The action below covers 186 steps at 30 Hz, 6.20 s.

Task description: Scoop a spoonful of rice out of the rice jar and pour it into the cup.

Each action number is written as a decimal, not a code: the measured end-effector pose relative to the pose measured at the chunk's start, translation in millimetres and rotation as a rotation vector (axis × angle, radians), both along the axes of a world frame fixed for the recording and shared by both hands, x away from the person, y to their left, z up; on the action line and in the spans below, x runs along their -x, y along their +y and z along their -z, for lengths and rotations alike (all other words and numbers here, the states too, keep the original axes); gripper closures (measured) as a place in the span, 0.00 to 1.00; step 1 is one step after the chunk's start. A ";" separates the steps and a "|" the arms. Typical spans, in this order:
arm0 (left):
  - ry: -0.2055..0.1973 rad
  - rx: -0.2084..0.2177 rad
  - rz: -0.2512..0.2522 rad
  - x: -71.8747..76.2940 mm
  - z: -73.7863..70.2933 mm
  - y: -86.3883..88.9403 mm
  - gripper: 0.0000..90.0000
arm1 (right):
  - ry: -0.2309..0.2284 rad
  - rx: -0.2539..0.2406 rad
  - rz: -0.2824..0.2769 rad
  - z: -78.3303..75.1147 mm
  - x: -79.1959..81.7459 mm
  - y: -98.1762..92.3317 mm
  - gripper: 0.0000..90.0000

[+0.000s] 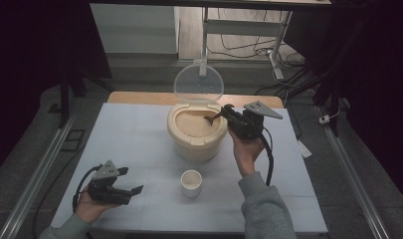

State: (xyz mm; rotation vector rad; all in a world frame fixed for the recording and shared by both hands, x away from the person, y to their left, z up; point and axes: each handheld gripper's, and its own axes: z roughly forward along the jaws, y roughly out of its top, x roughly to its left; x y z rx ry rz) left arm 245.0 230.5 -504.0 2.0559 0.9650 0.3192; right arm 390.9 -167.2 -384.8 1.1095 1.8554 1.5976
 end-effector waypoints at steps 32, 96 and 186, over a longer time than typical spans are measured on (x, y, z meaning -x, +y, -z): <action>-0.006 -0.006 0.009 0.1 -0.9 -2.2 0.15 | 0.204 -0.347 0.020 16.7 -7.8 -27.5 0.92; -0.014 -0.012 0.004 -0.3 -0.9 -0.9 0.16 | 0.448 -0.734 0.023 25.8 -11.7 -57.6 0.93; -0.004 -0.020 0.002 -1.3 1.2 -1.1 0.17 | 0.387 -0.293 -0.256 43.0 59.9 -46.5 0.93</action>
